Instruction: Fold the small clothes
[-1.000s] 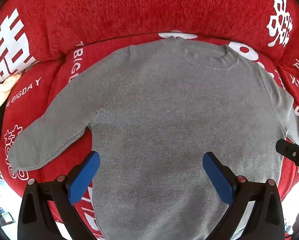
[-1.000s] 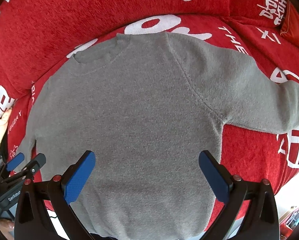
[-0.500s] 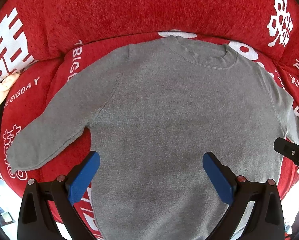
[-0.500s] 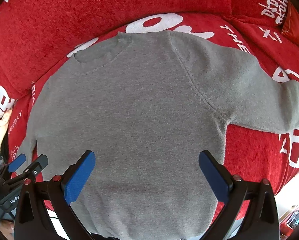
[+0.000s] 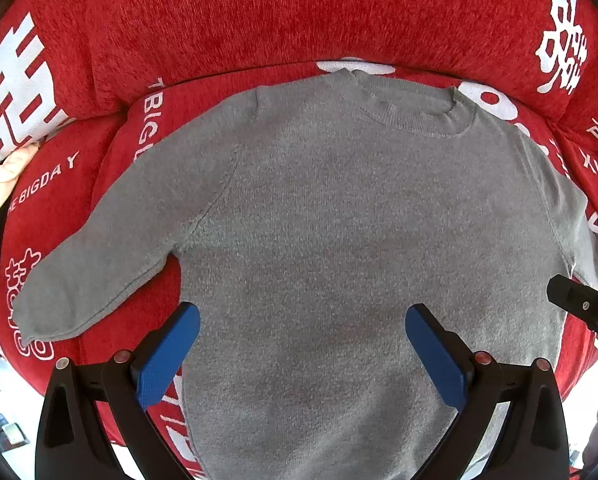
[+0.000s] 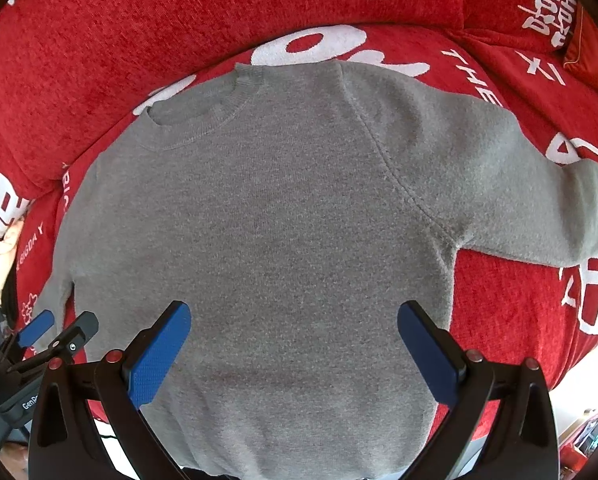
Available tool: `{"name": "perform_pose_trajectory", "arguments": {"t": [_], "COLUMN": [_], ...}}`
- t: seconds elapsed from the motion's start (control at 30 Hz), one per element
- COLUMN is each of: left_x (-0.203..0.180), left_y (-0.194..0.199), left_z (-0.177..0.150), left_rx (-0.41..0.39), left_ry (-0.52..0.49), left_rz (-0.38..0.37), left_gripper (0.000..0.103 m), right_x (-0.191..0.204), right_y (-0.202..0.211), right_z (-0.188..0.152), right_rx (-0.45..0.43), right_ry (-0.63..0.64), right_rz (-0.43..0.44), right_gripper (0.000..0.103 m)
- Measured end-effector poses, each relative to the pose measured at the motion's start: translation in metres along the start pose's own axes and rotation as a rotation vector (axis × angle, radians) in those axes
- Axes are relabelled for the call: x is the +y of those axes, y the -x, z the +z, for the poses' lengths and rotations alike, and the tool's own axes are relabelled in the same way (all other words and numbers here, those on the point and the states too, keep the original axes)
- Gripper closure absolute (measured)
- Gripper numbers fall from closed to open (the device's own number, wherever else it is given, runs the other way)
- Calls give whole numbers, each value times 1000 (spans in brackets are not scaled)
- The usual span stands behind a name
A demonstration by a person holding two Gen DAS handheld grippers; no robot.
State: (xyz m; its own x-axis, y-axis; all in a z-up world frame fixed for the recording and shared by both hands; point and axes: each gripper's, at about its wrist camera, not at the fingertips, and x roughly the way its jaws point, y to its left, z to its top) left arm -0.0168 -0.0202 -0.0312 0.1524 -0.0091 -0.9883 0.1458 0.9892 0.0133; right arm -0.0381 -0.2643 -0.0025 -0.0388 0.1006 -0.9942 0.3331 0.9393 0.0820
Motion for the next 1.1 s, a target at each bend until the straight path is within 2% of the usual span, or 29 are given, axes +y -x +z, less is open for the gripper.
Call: {"name": "perform_pose_trajectory", "arguments": {"t": [0.7, 1.1], "left_x": [2, 4], "left_y": [-9, -8], "left_z": [-1, -1], "left_rx": [18, 24], "left_ry": [-10, 2], "left_rz": [33, 12], "left_gripper": [0, 0], "right_x": [3, 12], "right_y": [-1, -6], "right_z": [2, 2], "right_rx": [-6, 13], "right_ry": [8, 37], "right_rz": [-16, -27], "right_gripper": [0, 0]}}
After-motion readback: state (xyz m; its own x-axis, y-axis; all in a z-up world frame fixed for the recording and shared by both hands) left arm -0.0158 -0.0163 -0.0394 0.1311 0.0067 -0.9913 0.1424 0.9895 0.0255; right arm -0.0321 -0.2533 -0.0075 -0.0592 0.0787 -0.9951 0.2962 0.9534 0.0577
